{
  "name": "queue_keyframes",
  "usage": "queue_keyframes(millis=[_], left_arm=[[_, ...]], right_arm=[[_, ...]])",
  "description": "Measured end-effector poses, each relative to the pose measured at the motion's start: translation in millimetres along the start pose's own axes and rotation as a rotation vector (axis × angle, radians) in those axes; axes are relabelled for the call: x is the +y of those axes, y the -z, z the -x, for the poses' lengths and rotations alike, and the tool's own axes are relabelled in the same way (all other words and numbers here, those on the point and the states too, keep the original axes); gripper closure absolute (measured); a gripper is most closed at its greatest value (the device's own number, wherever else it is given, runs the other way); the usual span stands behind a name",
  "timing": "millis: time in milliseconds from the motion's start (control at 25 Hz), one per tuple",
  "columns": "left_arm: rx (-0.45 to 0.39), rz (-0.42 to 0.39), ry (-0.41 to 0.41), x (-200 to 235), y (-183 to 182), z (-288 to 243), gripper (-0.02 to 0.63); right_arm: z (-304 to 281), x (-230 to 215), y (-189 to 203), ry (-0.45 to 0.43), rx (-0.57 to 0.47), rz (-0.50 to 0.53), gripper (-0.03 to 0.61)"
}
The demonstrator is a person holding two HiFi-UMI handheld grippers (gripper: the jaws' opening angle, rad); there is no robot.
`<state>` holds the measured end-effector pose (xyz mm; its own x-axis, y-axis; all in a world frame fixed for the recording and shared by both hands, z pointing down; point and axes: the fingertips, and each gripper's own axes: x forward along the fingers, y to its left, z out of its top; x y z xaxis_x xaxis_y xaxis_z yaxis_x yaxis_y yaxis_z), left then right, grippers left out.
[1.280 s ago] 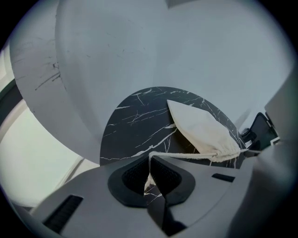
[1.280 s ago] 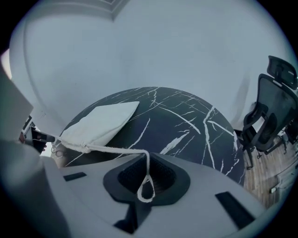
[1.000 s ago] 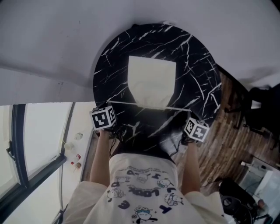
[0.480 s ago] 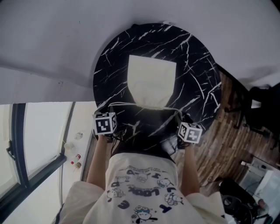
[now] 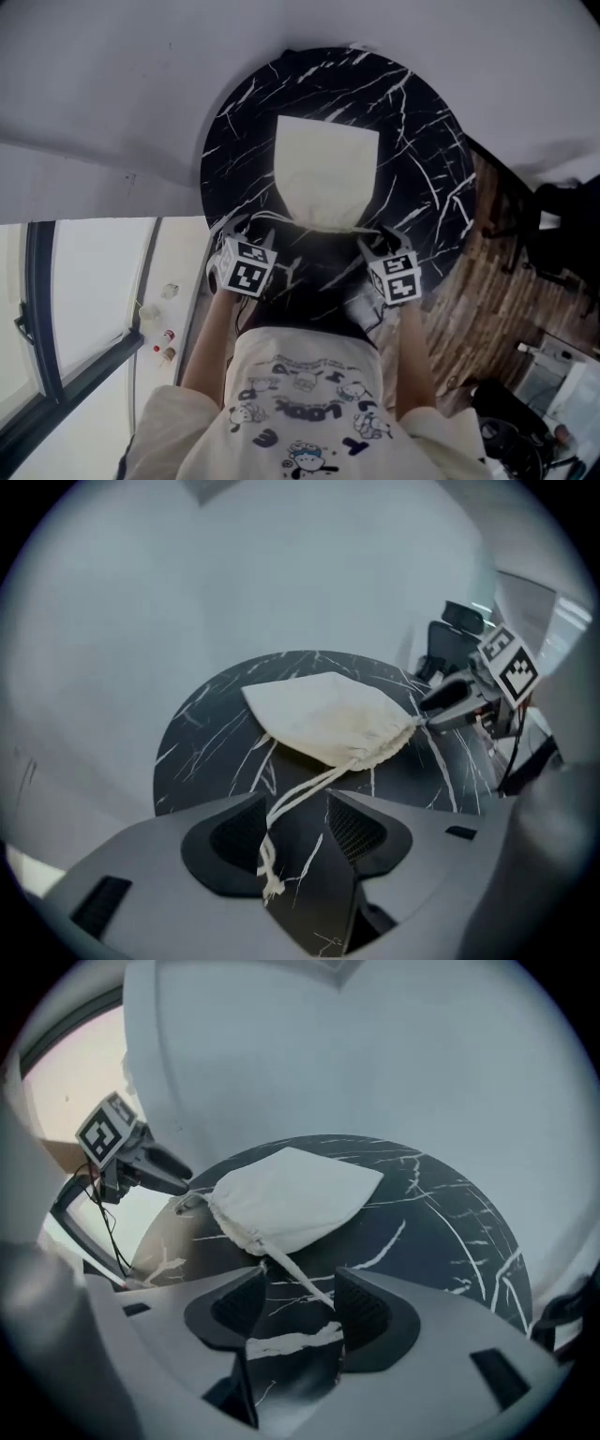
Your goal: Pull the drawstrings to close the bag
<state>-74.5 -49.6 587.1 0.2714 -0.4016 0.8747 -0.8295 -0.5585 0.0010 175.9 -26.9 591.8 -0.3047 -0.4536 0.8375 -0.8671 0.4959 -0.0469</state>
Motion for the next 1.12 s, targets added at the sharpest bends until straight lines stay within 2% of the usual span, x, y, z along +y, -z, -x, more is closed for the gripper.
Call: queue_keyframes(millis=[80,160,240,320,520,640,840,880,960,1120], left_arm=[[0.027,-0.145,0.024,-17,-12,-9,0.383],[0.069,-0.256,0.069,-31,-15,-19,0.383],[0.103,-0.331,0.115,-42,-15,-26,0.383],[0.108,-0.373,0.129,-44,-18,-30,0.383],[0.109,-0.422,0.162,-45,-23,-36,0.383],[0.140,-0.468,0.194,-51,-21,-39,0.383],[0.166,-0.463,0.220,-56,-19,-48,0.390],[0.165,-0.457,0.217,-55,-19,-48,0.411],[0.160,-0.453,0.202,-53,-20,-49,0.512],[0.168,-0.440,0.182,-53,-19,-49,0.558]], right_arm=[[-8,13,-6,-0.040,0.033,0.102,0.339],[-16,22,-7,-0.065,0.066,0.208,0.339],[-21,26,-7,-0.075,0.095,0.290,0.341],[-25,27,-7,-0.081,0.123,0.342,0.368],[-30,26,-1,-0.088,0.178,0.400,0.417],[-30,24,-2,-0.072,0.176,0.379,0.507],[-30,24,-2,-0.068,0.178,0.327,0.546],[-30,24,-1,-0.064,0.184,0.321,0.549],[-30,23,0,-0.055,0.188,0.310,0.552],[-30,20,-1,-0.030,0.176,0.263,0.555]])
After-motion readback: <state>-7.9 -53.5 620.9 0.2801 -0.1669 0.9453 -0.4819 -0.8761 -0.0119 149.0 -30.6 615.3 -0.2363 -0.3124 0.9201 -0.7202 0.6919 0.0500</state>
